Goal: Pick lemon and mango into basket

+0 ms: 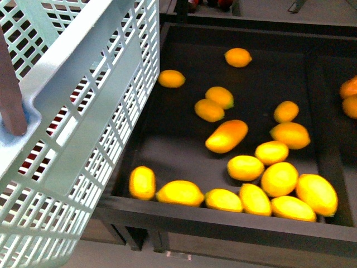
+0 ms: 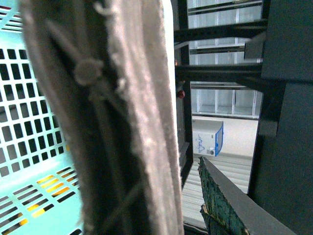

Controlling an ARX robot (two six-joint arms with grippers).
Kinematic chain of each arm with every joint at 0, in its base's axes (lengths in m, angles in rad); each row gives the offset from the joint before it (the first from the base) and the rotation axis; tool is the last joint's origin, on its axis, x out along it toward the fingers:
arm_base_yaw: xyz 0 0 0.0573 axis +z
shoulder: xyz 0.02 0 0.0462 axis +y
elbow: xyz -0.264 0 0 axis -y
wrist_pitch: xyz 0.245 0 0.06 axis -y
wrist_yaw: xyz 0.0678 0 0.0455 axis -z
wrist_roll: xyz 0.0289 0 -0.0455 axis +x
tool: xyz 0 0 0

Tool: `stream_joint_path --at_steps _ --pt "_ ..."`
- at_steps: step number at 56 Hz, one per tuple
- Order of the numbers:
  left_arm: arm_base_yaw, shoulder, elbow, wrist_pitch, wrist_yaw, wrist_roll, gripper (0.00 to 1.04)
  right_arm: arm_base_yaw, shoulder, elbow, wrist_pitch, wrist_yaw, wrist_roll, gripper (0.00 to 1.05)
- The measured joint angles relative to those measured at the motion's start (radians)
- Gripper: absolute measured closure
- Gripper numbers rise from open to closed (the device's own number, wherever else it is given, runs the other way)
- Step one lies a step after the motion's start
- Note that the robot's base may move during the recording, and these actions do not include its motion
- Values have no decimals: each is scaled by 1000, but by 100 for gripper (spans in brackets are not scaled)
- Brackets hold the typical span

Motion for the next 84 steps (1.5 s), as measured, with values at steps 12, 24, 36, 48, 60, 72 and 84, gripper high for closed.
stream_joint_path --at_steps 12,24,36,48,60,72,84 --pt "0 -1 0 0 5 -1 77 0 -2 0 0 2 0 9" --pt "0 -1 0 0 2 0 77 0 -1 0 0 2 0 9" --pt "10 1 1 0 -21 5 77 -2 -2 0 1 -8 0 9" --pt "6 -3 1 0 3 13 77 -2 -2 0 0 -3 0 9" --pt "-5 104 173 -317 98 262 77 -2 -2 0 0 1 0 9" --pt "-98 411 455 -427 108 585 77 -2 -2 0 0 1 0 9" --pt "-190 596 715 -459 134 623 77 -2 -2 0 0 1 0 9"
